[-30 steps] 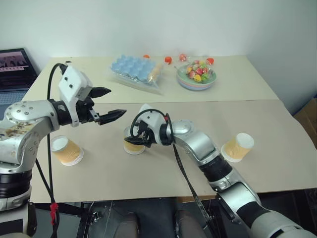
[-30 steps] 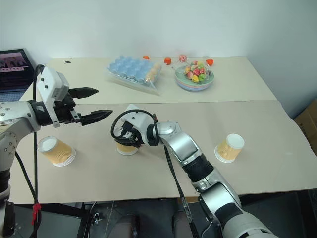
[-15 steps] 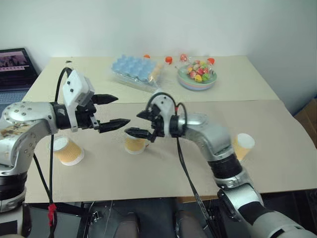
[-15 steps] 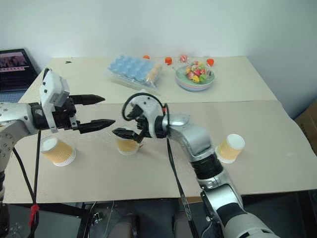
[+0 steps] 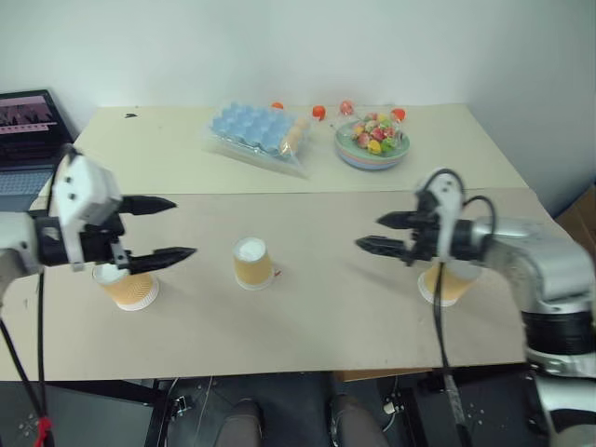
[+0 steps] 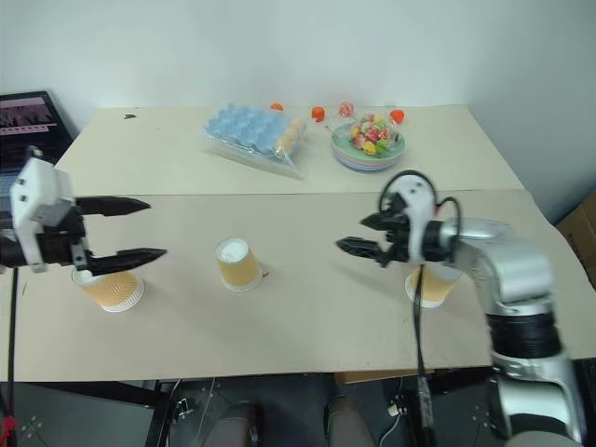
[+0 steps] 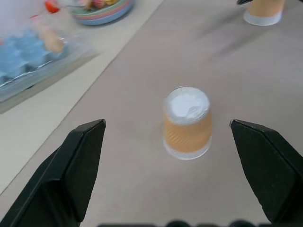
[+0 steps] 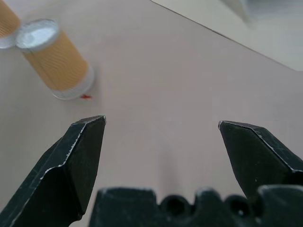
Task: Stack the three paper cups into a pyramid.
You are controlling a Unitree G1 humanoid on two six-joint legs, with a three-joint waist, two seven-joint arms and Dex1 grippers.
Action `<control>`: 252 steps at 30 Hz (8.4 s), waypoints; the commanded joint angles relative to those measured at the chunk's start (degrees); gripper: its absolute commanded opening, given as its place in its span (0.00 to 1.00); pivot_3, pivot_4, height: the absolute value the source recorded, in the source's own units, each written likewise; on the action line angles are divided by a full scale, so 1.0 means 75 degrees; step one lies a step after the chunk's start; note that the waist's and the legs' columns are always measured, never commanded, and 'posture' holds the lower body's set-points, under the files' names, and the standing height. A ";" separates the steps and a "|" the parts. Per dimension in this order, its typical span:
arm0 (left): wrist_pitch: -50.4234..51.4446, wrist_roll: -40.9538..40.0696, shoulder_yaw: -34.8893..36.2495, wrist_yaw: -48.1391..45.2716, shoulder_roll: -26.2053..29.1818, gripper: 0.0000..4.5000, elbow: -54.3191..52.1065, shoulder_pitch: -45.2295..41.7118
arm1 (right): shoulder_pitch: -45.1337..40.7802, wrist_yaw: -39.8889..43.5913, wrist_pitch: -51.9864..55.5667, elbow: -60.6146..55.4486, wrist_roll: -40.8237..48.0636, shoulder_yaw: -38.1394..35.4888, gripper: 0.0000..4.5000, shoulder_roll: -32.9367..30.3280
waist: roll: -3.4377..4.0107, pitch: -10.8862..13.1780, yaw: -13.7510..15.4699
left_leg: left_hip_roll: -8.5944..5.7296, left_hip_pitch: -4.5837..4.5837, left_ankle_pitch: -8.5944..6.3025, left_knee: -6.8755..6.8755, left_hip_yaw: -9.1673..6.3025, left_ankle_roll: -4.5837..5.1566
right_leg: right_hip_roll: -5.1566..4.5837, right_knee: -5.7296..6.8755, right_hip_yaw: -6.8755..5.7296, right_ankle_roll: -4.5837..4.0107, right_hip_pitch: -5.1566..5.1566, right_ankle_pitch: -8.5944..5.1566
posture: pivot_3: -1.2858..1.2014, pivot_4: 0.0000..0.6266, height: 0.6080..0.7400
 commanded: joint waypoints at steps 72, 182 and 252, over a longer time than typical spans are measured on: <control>0.0708 -0.0326 -0.1957 -0.0489 -0.0909 1.00 0.0634 -0.2879 | 0.3750 -0.1821 -0.3152 -0.0814 0.0093 -0.2189 0.64 0.0647 | -0.0004 0.0006 -0.0010 | -0.0002 0.0021 -0.0003 0.0010 0.0005 0.0005 | 0.0008 0.0018 0.0015 0.0005 0.0026 -0.0003 | 0.52 0.24 1.00; 0.0773 -0.0699 -0.1436 0.0603 -0.0899 1.00 -0.0126 -0.2389 | 0.0000 -0.0553 -0.3595 0.0904 -0.2222 0.3124 0.99 0.1370 | -0.0016 0.0012 -0.0034 | 0.0002 0.0009 -0.0003 0.0015 -0.0007 0.0006 | 0.0011 0.0022 0.0002 0.0000 0.0008 0.0000 | 0.52 0.24 1.00; -0.0518 0.0024 0.3968 0.1841 -0.2267 1.00 0.0060 0.3256 | -0.1611 0.1004 -0.1951 0.0463 0.0410 0.1990 0.99 0.0783 | -0.0016 0.0016 0.0007 | 0.0013 0.0022 -0.0004 0.0006 0.0001 0.0004 | 0.0002 0.0018 -0.0002 -0.0015 0.0007 0.0006 | 0.52 0.24 1.00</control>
